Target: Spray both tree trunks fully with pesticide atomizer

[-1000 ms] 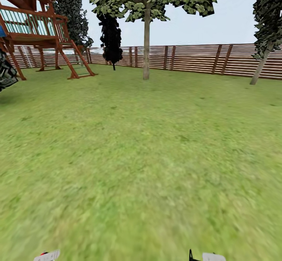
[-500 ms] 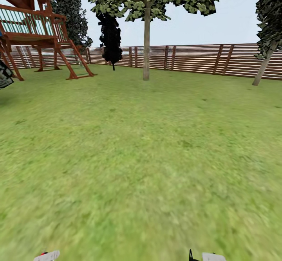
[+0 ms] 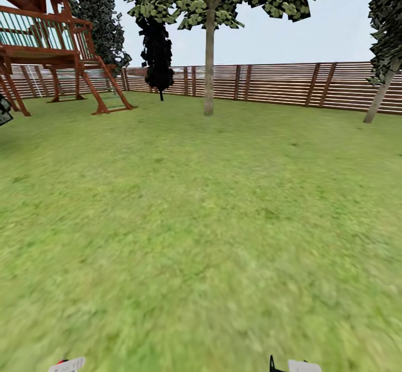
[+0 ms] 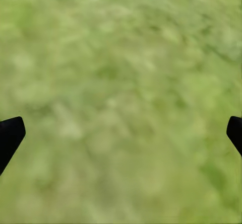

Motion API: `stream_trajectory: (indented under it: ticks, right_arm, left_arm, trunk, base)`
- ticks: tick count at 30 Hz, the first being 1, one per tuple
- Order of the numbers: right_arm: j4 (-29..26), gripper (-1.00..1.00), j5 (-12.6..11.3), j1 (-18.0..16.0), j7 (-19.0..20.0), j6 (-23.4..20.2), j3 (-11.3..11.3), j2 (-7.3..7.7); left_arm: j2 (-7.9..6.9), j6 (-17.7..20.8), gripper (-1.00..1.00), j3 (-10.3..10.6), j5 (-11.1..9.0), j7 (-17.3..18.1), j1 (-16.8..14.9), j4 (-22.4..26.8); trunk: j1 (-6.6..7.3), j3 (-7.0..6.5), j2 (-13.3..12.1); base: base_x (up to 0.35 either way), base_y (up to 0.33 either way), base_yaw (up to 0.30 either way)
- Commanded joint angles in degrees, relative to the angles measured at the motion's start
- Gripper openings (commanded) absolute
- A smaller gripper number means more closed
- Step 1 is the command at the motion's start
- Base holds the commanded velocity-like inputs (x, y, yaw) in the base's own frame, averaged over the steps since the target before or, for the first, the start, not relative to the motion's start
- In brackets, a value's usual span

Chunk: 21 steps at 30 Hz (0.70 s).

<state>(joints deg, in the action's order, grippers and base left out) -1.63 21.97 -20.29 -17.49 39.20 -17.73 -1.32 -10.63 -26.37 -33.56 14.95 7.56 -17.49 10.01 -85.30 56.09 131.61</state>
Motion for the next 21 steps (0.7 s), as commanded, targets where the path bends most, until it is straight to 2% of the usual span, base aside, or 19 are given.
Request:
stream_trajectory:
  ticks: [1, 21]
  right_arm:
    - [0.02, 1.00, 0.00, 0.02, 0.00, 0.00, 0.01, 0.00]
    - [0.00, 1.00, 0.00, -0.01, 0.00, 0.00, 0.00, 0.00]
  left_arm:
    - [0.00, 0.00, -1.00, -0.01, -0.01, 0.00, 0.00, 0.01]
    - [-0.06, 0.07, -1.00, -0.01, -0.01, 0.00, 0.06, 0.01]
  trunk:
    - [0.00, 0.00, 0.00]
    - [0.00, 0.00, 0.00]
  base:
    - [0.338, 0.000, 0.000]
    - [0.338, 0.000, 0.000]
